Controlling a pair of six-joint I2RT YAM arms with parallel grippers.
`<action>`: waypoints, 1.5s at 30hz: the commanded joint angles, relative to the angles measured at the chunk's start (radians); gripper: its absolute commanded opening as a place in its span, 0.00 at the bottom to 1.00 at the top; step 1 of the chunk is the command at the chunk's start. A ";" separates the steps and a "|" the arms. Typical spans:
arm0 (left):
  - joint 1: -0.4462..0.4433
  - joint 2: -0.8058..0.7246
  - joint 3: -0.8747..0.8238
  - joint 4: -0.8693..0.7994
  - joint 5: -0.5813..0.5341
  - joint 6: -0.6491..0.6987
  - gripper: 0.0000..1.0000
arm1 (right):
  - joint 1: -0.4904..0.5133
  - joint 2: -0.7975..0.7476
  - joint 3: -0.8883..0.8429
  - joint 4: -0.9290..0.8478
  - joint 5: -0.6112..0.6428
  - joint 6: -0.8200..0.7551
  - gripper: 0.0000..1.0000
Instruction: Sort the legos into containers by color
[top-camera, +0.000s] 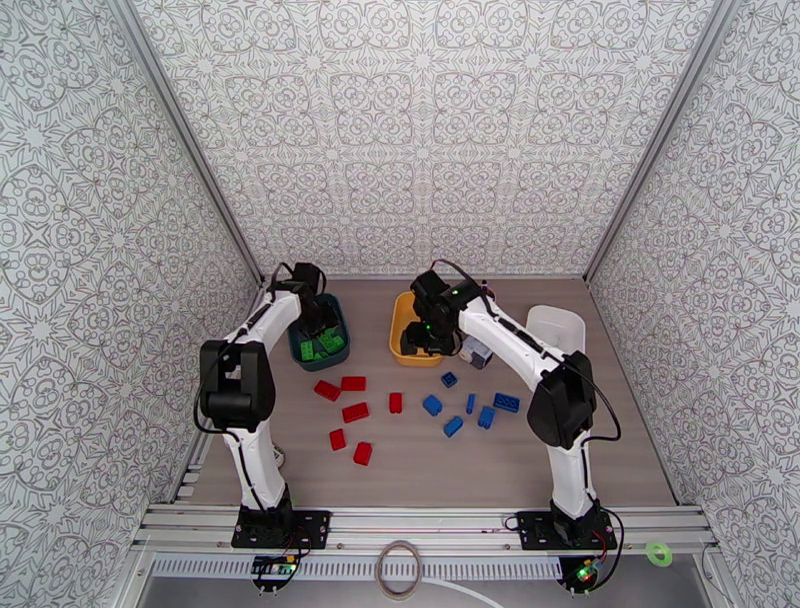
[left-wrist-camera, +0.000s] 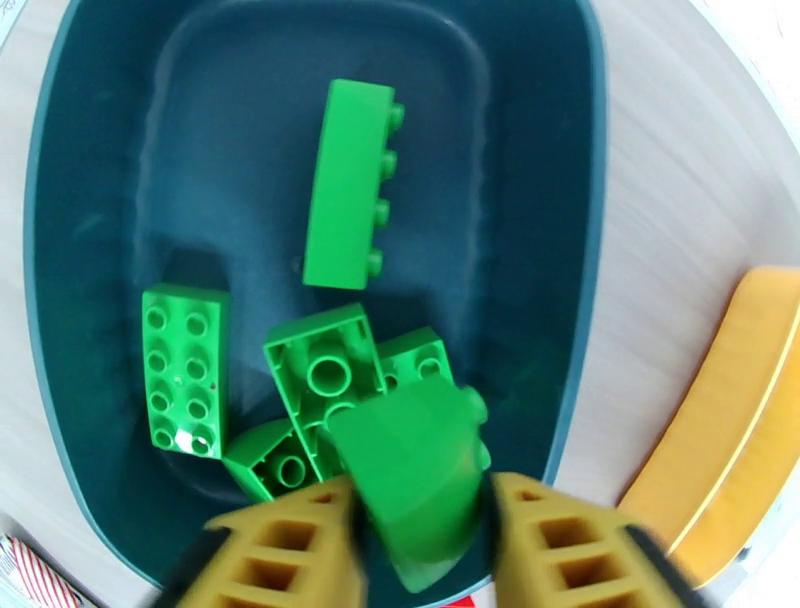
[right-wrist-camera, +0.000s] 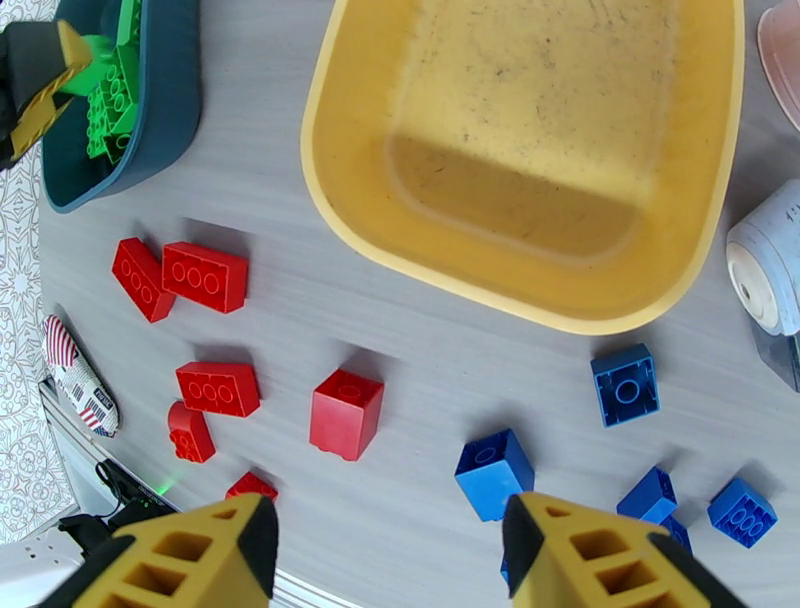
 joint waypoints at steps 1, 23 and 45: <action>0.002 -0.070 -0.007 -0.037 -0.039 0.011 0.75 | -0.002 -0.020 -0.016 0.000 0.016 0.002 0.64; -0.498 -0.602 -0.341 0.079 -0.281 -0.037 0.99 | -0.061 -0.514 -0.620 0.163 0.096 0.066 0.74; -0.825 -0.312 -0.301 0.141 -0.216 -0.252 0.99 | -0.150 -0.879 -1.134 0.262 -0.004 0.218 0.74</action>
